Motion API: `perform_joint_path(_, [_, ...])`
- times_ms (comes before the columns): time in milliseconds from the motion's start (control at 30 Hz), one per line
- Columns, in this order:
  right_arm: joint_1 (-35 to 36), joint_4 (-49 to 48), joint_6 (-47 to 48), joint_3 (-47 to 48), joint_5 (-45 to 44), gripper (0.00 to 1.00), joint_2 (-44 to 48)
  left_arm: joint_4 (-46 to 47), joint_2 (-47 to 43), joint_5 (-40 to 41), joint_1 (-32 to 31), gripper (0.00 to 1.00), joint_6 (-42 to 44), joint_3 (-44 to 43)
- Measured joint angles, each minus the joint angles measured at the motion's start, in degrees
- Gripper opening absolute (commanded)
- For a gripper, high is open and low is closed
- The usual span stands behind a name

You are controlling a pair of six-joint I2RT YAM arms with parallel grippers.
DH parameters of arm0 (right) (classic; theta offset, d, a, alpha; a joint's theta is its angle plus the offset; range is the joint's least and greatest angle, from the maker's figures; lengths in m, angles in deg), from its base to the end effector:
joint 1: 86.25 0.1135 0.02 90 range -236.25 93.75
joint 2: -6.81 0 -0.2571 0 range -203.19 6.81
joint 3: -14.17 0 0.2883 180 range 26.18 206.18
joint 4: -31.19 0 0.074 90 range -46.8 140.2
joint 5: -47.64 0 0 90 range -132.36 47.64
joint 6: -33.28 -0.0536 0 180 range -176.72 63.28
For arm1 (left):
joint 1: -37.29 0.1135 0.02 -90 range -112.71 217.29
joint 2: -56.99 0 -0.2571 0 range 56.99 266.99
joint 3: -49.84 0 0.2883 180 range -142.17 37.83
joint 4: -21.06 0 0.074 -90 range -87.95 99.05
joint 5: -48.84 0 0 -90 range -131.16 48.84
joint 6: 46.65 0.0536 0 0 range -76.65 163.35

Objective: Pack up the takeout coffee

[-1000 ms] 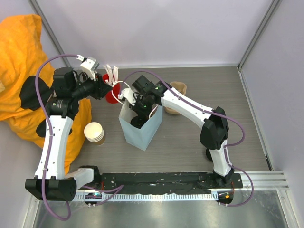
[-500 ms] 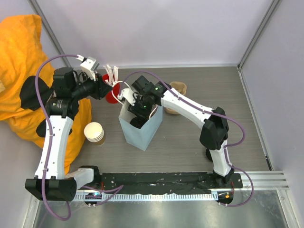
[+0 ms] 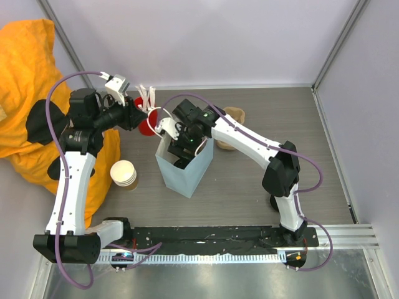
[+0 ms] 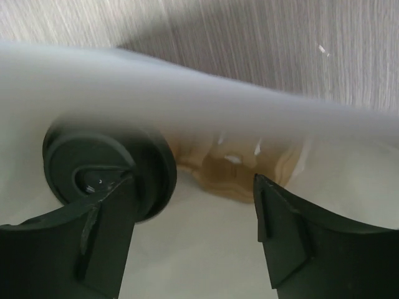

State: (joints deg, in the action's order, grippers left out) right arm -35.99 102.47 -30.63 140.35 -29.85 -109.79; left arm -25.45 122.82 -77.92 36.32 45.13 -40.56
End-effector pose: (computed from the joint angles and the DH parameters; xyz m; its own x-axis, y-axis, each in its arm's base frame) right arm 0.2975 0.3760 0.2801 -0.1465 -0.8478 -0.5097 -0.9807 0.1919 -0.0372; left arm 0.2848 -0.0369 0.4242 -0.3557 0.0309 -0.9341 0.5799 0.7911 -0.1947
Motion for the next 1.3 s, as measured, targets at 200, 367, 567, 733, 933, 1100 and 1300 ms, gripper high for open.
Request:
perform_joint_path(200, [0.0, 4.3, 1.1, 3.9, 0.0, 0.82, 0.0, 0.0, 0.0, -0.2, 0.1, 0.32, -0.1, 0.0])
perform_joint_path(367, [0.0, 7.0, 2.2, 7.7, 0.2, 0.82, 0.0, 0.0, 0.0, -0.4, 0.2, 0.33, -0.1, 0.0])
perform_joint_path(567, [0.0, 9.0, 3.4, 10.1, 0.3, 0.82, 0.4, 0.0, 0.0, -0.4, 0.3, 0.34, -0.1, 0.0])
perform_joint_path(733, [0.0, 10.3, 4.2, 11.1, 0.9, 0.82, 0.9, 0.0, 0.0, -0.4, 0.3, 0.39, -0.2, 0.0])
perform_joint_path(933, [0.0, 11.1, 5.2, 13.3, 2.1, 0.82, 2.5, 0.0, 0.0, -0.5, 0.3, 0.44, -0.3, 0.0])
perform_joint_path(1100, [0.0, 12.2, 5.7, 16.4, 4.1, 0.82, 4.8, 0.0, 0.0, -0.7, 0.3, 0.51, -0.3, 0.0])
perform_joint_path(1300, [0.0, 12.9, 6.7, 18.6, 6.1, 0.82, 7.9, 0.0, 0.0, -0.9, 0.3, 0.6, -0.4, 0.0])
